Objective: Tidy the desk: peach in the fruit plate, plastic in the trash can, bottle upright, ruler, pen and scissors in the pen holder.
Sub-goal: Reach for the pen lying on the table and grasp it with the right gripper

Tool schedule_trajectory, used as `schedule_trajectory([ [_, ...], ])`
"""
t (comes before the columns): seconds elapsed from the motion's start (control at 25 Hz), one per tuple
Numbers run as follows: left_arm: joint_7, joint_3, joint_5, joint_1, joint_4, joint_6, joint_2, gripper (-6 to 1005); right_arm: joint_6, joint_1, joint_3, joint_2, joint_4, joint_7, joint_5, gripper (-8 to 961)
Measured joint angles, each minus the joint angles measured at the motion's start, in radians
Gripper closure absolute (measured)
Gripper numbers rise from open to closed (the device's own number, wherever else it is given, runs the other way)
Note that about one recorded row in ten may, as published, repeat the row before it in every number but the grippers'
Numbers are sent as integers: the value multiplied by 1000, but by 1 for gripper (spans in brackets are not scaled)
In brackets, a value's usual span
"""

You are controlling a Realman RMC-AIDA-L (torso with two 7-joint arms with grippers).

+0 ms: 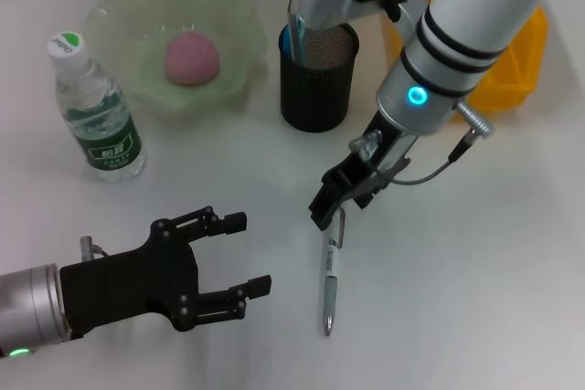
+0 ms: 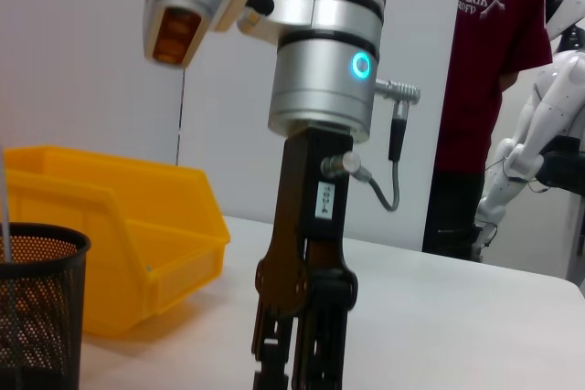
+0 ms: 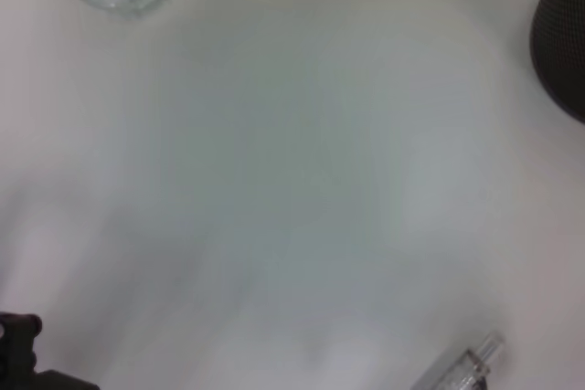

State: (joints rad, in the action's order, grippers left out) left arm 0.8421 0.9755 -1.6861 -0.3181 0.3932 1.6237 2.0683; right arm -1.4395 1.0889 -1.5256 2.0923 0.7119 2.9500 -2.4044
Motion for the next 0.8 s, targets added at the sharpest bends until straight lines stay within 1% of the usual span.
schedule_trajectory([
  [0.16,0,0,0,-1,-1,-1,1,197,37,-2,-39,0,-26,0,35,334],
  [0.56,-2,0,0,-1,-2,-1,1,197,77,-7,-49,0,-55,1,47,354],
  [0.8,-3,0,0,0,-2,-2,1,197,111,-8,-102,0,-78,-3,92,367],
])
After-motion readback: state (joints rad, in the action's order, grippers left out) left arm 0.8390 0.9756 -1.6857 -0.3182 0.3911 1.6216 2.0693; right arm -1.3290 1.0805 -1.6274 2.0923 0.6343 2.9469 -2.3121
